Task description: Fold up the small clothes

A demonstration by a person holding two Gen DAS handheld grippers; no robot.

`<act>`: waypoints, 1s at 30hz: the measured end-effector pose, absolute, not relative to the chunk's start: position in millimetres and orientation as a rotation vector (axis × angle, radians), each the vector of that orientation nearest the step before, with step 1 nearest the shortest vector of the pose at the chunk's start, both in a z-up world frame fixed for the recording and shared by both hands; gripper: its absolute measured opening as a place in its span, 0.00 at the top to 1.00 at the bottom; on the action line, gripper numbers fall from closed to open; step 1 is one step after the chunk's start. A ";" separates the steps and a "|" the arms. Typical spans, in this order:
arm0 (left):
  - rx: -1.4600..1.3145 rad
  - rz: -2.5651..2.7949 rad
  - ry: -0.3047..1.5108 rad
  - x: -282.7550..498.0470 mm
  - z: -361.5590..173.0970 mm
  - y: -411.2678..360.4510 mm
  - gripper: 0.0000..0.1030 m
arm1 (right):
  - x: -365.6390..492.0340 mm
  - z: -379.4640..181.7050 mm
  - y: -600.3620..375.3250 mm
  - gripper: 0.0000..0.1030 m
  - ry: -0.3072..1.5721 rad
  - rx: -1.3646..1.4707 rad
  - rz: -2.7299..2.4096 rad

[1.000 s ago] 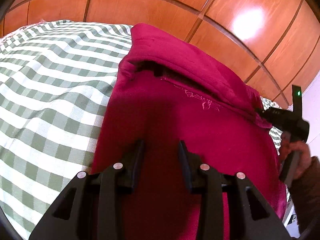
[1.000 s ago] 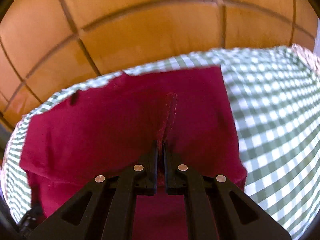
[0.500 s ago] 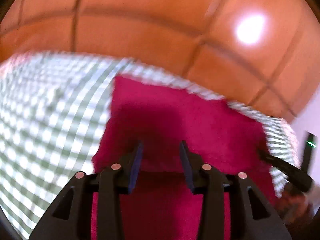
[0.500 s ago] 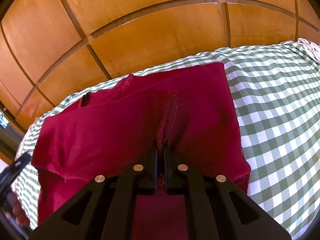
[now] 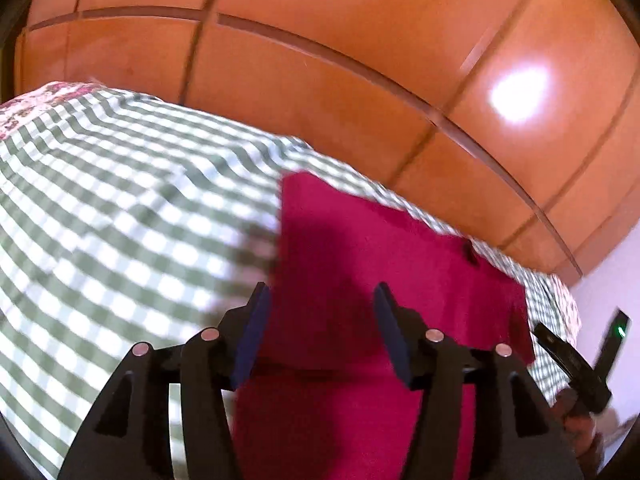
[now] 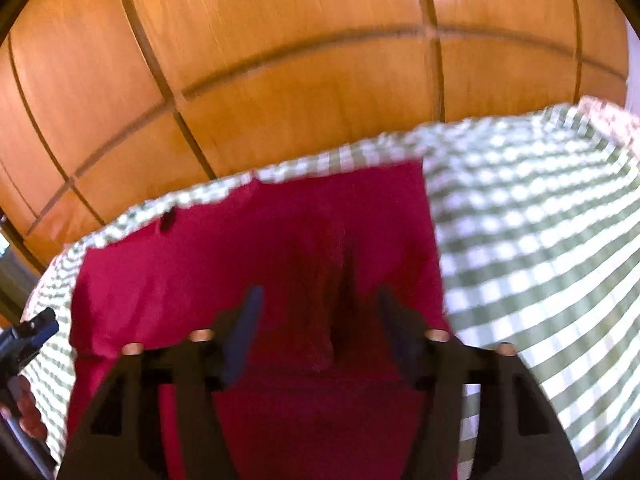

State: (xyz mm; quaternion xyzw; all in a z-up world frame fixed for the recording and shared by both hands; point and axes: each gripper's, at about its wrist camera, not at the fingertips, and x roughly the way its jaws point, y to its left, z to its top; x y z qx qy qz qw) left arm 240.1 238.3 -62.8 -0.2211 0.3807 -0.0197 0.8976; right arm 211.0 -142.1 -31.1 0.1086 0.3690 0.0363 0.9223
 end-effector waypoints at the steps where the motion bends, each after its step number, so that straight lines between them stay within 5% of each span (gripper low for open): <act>1: -0.474 -0.029 0.790 249.9 -64.3 249.9 0.48 | 211.2 -23.5 -136.2 0.39 0.740 0.206 0.091; 8: -0.682 -0.118 0.907 312.4 -93.4 279.8 0.29 | 230.6 -20.4 -81.7 0.39 0.735 0.027 0.170; 12: -0.783 -0.162 0.980 340.2 -118.9 268.6 0.31 | 241.9 -33.0 -72.7 0.39 0.751 -0.019 0.155; 13: -0.786 -0.166 0.981 340.2 -122.5 263.8 0.43 | 243.9 -35.0 -72.4 0.39 0.756 -0.016 0.152; 14: -0.775 -0.165 0.972 342.4 -122.7 260.3 0.70 | 246.8 -38.8 -73.6 0.39 0.765 -0.010 0.148; 16: -0.704 -0.154 0.907 336.5 -110.2 250.3 0.85 | 251.2 -46.9 -75.2 0.39 0.780 -0.014 0.130; 18: -0.599 -0.105 0.837 325.0 -95.6 238.8 0.87 | 254.2 -58.9 -78.6 0.39 0.807 -0.004 0.114; 22: -0.317 0.059 0.805 314.6 -96.3 208.6 0.87 | 248.1 -69.6 -72.0 0.32 0.786 -0.014 0.104; 30: -0.165 0.254 0.832 324.0 -113.0 188.7 0.64 | 256.0 -78.4 -61.6 0.24 0.805 -0.069 0.092</act>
